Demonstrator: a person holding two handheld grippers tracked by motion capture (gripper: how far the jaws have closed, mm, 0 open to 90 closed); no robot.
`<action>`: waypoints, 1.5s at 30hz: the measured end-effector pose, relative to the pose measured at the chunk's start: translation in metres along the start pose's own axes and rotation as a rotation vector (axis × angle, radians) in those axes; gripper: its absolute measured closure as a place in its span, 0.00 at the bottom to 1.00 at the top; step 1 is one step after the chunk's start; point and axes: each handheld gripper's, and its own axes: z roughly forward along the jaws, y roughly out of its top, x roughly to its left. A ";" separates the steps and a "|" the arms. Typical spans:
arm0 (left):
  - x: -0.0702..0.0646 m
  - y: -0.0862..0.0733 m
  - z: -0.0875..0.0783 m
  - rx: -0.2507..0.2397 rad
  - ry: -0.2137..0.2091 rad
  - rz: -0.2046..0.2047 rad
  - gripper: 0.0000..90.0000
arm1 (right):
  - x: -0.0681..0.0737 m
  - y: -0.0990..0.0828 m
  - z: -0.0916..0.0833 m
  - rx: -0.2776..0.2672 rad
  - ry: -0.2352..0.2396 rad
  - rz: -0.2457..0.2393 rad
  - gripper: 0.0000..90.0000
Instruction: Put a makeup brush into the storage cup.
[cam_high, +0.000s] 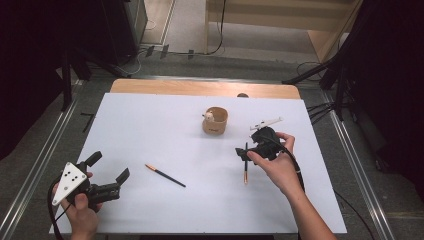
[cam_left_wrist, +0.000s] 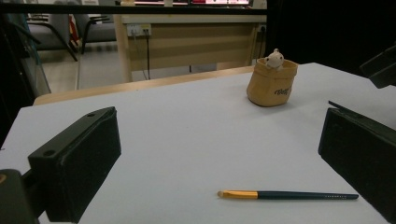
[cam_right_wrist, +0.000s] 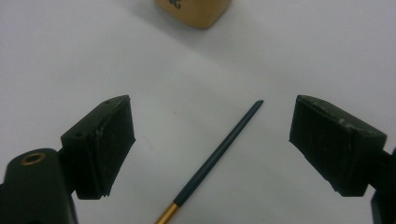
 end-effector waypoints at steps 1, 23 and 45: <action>0.000 0.000 0.000 0.000 0.001 0.000 0.00 | -0.002 0.004 0.005 0.067 -0.003 0.037 0.16; -0.002 -0.001 0.003 0.016 -0.008 0.009 0.00 | 0.005 0.011 0.034 0.449 0.027 0.204 0.63; -0.003 -0.001 0.003 0.017 -0.012 0.016 0.00 | 0.009 0.014 0.050 0.568 -0.053 0.259 0.86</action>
